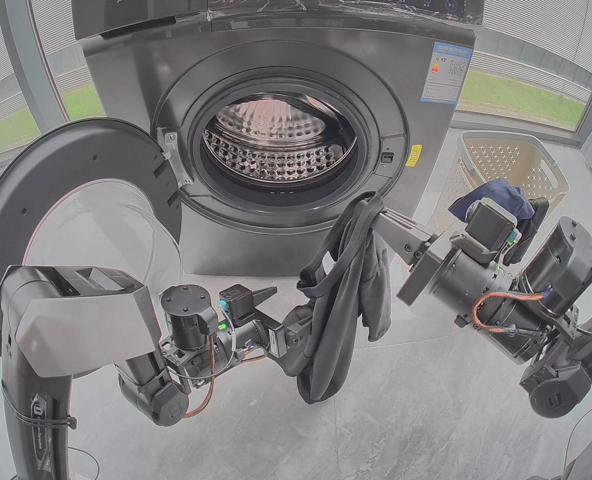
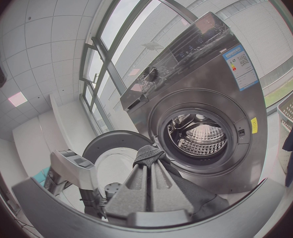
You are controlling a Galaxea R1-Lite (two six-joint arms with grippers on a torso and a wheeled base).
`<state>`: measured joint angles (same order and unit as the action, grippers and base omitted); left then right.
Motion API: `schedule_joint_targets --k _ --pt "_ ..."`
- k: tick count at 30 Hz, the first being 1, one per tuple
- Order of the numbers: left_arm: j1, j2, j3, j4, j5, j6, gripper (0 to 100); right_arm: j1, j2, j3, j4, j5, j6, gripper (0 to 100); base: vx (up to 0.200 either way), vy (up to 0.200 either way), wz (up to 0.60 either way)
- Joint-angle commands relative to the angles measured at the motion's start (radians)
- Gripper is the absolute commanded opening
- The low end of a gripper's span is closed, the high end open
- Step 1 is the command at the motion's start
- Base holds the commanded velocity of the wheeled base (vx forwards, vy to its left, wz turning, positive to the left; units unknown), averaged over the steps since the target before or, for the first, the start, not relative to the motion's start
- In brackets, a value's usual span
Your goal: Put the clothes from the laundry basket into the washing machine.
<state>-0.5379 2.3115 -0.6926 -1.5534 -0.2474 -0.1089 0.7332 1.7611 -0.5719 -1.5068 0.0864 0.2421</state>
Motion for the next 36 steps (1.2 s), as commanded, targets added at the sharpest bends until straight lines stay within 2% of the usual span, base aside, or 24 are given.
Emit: schedule_joint_targets --k 1,18,25,27,31,36 --pt "-0.027 -0.015 0.034 -0.005 0.002 0.003 100 -0.041 0.055 -0.019 -0.026 0.004 -0.003 0 0.000 0.000 0.00" --pt "-0.025 0.036 -0.053 -0.004 0.010 -0.006 100 -0.001 0.052 -0.017 -0.035 0.006 -0.003 0 0.000 0.000 0.00" --pt "-0.024 0.082 -0.137 -0.002 -0.001 -0.009 100 0.003 0.052 -0.013 -0.035 0.006 -0.003 0 0.000 0.000 0.00" --pt "-0.025 0.086 -0.140 -0.002 -0.001 -0.011 100 0.003 0.052 -0.013 -0.035 0.007 -0.003 0 0.000 0.000 0.00" --pt "-0.028 0.088 -0.136 -0.004 -0.033 -0.012 100 0.003 0.055 -0.011 -0.035 0.007 -0.003 0 0.000 0.000 0.00" --pt "-0.025 0.089 -0.150 -0.004 -0.033 -0.014 100 0.005 0.058 -0.011 -0.036 0.006 -0.001 0 0.000 0.000 0.00"
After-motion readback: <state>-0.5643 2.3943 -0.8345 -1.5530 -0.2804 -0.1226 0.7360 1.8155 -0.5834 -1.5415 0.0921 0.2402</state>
